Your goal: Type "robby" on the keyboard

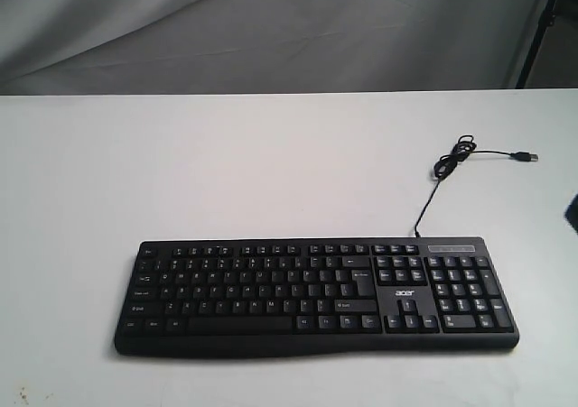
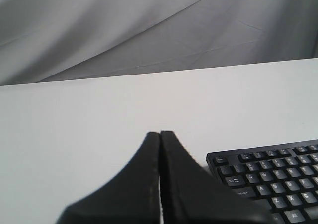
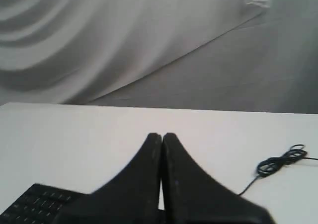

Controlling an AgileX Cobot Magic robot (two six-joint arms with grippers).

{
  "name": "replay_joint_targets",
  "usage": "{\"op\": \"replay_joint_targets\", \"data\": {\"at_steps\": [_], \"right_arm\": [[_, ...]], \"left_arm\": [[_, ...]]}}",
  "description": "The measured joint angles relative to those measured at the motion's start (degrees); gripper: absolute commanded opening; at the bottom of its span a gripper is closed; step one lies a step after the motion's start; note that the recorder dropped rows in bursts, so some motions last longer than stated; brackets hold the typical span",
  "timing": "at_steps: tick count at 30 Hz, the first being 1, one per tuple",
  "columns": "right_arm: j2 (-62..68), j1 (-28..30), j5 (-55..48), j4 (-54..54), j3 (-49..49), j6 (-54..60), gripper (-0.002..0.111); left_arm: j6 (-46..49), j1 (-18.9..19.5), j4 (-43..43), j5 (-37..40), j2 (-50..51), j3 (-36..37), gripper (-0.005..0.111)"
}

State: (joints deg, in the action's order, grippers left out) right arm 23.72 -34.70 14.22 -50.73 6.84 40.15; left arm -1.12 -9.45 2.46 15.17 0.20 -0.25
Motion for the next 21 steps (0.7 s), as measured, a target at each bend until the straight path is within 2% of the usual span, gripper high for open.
{"op": "replay_joint_targets", "data": {"at_steps": [6,11,18,21], "right_arm": [[-9.6,16.6,-9.7,0.9,-0.5,0.0,0.000],[-15.2,25.7,-18.7,2.0,-0.5,0.0,0.000],[-15.7,27.8,-20.1,3.0,-0.8,0.0,0.000],[-15.7,27.8,-19.2,10.3,-1.9,-5.4,0.000]], "left_arm": [[0.0,0.0,0.0,0.0,0.0,0.0,0.000],[0.0,0.0,0.0,0.0,0.0,0.0,0.000],[0.0,0.0,0.0,0.0,0.0,0.0,0.000],[0.0,0.0,0.0,0.0,0.0,0.0,0.000]]}}
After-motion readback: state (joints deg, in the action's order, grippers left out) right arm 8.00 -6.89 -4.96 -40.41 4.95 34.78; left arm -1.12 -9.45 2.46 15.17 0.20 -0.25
